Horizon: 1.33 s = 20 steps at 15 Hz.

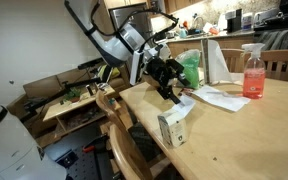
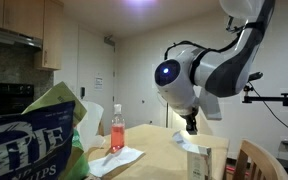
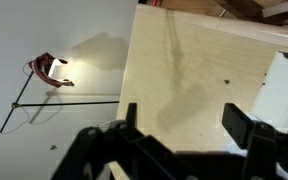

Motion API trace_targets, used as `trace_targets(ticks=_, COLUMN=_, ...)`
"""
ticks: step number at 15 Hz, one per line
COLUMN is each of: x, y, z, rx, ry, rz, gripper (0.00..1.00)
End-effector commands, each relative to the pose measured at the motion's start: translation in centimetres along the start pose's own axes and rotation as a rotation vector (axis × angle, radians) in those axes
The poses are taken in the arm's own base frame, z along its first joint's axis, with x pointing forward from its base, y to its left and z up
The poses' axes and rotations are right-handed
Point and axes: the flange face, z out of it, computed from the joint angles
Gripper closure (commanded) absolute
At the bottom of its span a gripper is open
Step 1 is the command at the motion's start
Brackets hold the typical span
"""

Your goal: Open the white box and remove one tea bag from the box and place it on the table

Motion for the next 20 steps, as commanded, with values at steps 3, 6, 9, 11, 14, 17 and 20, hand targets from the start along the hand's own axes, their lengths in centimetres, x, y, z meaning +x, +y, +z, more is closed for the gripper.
trace_targets(ticks=3, x=-4.1, y=-0.6, z=-1.6, rx=0.048, ry=0.051, rz=0.007, gripper=0.58)
trace_targets(ticks=6, x=-4.3, y=-1.6, z=-1.5, rx=0.21, ry=0.142, rz=-0.017, gripper=0.33)
trace_targets(ticks=9, x=-5.1, y=-1.5, z=-1.1, rx=0.371, ry=0.241, rz=-0.015, gripper=0.32)
trace_targets(ticks=11, x=-5.7, y=-1.2, z=-0.9, rx=0.484, ry=0.306, rz=-0.014, gripper=0.17)
trace_targets(ticks=14, x=-6.5, y=-0.9, z=-1.0, rx=0.593, ry=0.378, rz=-0.036, gripper=0.0)
trace_targets(ticks=17, x=-8.0, y=-0.6, z=-1.6, rx=0.656, ry=0.437, rz=-0.062, gripper=0.0)
trace_targets(ticks=20, x=-9.2, y=0.1, z=-0.7, rx=0.77, ry=0.48, rz=-0.045, gripper=0.0)
